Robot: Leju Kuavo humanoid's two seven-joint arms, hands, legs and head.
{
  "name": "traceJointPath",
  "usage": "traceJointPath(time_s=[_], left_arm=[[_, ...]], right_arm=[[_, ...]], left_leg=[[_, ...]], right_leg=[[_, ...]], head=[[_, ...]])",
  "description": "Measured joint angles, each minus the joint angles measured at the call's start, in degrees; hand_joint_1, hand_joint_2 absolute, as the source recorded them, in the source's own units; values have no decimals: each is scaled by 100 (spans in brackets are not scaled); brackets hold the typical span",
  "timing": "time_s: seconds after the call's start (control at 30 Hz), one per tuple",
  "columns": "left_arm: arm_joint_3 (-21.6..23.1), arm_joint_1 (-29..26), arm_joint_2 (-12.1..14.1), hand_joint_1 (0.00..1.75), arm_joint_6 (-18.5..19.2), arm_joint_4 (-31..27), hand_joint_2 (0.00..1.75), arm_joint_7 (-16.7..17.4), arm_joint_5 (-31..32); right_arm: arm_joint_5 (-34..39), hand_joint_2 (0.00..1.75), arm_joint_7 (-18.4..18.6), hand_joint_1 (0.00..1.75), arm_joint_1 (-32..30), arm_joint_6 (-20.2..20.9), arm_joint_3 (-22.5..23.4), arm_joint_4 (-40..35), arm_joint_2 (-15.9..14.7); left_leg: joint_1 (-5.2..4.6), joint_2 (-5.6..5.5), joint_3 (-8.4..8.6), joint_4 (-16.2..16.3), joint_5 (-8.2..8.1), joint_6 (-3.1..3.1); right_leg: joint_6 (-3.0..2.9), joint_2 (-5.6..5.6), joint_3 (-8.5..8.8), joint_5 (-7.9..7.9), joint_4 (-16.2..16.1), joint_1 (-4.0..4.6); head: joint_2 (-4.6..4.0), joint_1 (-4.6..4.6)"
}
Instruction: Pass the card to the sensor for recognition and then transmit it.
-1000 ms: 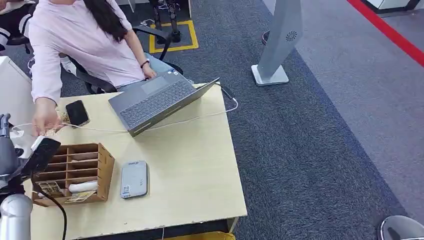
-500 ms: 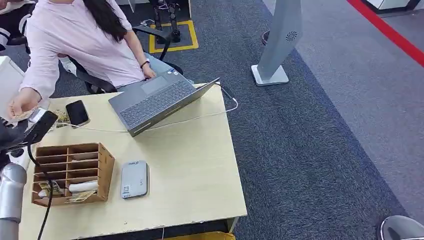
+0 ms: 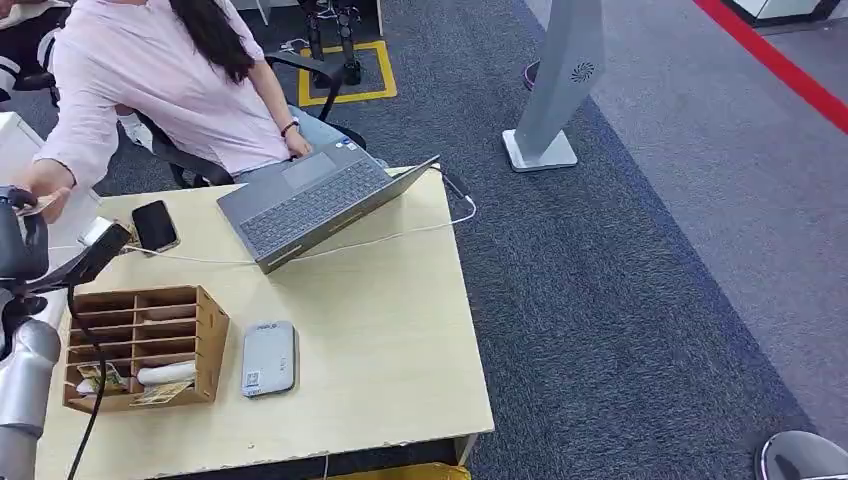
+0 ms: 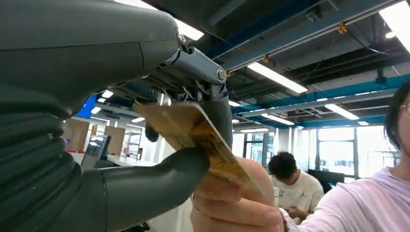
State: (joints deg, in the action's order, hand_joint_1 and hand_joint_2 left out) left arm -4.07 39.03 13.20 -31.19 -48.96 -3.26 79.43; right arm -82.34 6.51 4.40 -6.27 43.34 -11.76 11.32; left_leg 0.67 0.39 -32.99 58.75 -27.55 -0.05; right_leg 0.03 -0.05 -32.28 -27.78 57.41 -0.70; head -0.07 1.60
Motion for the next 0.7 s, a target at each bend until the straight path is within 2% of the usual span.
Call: traceJointPath(time_s=[0.3, 0.43, 0.53, 0.63, 0.7], left_arm=[[20, 13, -92, 175, -2, 72, 175, -26, -112], [94, -138, -175, 175, 22, -24, 175, -287, -267], [330, -593, -409, 175, 69, -569, 175, -400, -126], [921, -1271, -717, 175, 241, -1466, 175, -249, 191], [1496, -1623, -859, 175, 451, -2032, 175, -92, 289]], right_arm=[[13, 0, 15, 0, 1, 2, 0, 26, 0], [17, 0, 20, 0, 1, 9, 2, 28, 2], [59, 0, 39, 0, 0, -2, 4, 28, 2], [109, 0, 39, 0, 0, -35, 13, 28, 9], [138, 0, 33, 0, 0, -61, 28, 28, 13]], left_leg=[[0, 0, 0, 0, 0, 0], [-2, 0, 1, 0, 0, 0], [-4, -4, 0, 2, -1, 1], [-8, -5, -6, 3, -6, 8], [-8, -2, -9, 5, -8, 10]], right_leg=[[0, 0, 0, 0, 0, 0], [0, 0, 0, 0, 0, -1], [1, -3, 0, -1, -1, -2], [2, -5, 0, -2, -4, -3], [4, -3, 0, -1, -6, -3]], head=[[0, 0], [0, 0], [0, 2], [0, 0], [0, 9]])
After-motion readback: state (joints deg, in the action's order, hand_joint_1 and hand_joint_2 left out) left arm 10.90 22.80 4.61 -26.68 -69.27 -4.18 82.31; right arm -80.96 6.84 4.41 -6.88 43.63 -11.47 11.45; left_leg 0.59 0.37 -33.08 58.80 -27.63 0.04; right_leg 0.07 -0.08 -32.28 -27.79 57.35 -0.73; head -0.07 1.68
